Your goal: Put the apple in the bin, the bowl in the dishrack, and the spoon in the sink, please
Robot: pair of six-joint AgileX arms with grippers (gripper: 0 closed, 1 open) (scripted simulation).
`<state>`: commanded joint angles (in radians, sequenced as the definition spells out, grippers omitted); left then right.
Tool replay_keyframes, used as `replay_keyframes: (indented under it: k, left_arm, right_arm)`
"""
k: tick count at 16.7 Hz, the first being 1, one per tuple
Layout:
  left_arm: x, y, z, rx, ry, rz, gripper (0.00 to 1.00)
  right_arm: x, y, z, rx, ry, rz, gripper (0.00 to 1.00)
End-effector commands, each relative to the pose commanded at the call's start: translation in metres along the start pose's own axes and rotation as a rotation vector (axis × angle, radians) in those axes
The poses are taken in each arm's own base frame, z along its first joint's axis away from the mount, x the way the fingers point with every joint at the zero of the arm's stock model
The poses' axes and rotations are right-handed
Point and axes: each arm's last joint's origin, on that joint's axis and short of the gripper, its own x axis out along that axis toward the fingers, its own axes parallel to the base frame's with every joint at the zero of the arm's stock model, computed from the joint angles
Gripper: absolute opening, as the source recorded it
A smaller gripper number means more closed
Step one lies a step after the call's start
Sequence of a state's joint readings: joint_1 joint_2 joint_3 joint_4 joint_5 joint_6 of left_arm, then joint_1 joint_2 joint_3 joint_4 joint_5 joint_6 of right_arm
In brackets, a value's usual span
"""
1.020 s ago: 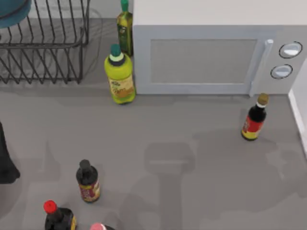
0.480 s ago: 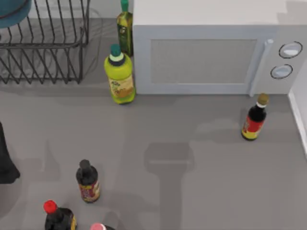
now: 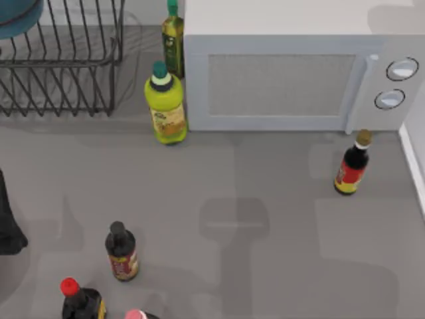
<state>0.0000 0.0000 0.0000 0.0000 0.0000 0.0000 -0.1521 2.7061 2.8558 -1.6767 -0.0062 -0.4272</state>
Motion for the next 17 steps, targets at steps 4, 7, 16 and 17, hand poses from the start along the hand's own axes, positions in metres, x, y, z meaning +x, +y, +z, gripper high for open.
replay_keyframes:
  k: [4, 7, 16, 17]
  left_arm:
    - [0.000, 0.000, 0.000, 0.000, 0.000, 0.000, 1.00]
    - [0.000, 0.000, 0.000, 0.000, 0.000, 0.000, 1.00]
    - [0.000, 0.000, 0.000, 0.000, 0.000, 0.000, 1.00]
    - [0.000, 0.000, 0.000, 0.000, 0.000, 0.000, 1.00]
  right_arm:
    - [0.008, 0.000, 0.002, 0.002, 0.011, 0.005, 0.00]
    - [0.009, -0.003, 0.001, 0.009, 0.012, 0.006, 0.00]
    - [0.043, -0.002, 0.002, 0.005, 0.030, 0.014, 0.00]
    - [0.048, -0.002, 0.002, 0.004, 0.030, 0.013, 0.00]
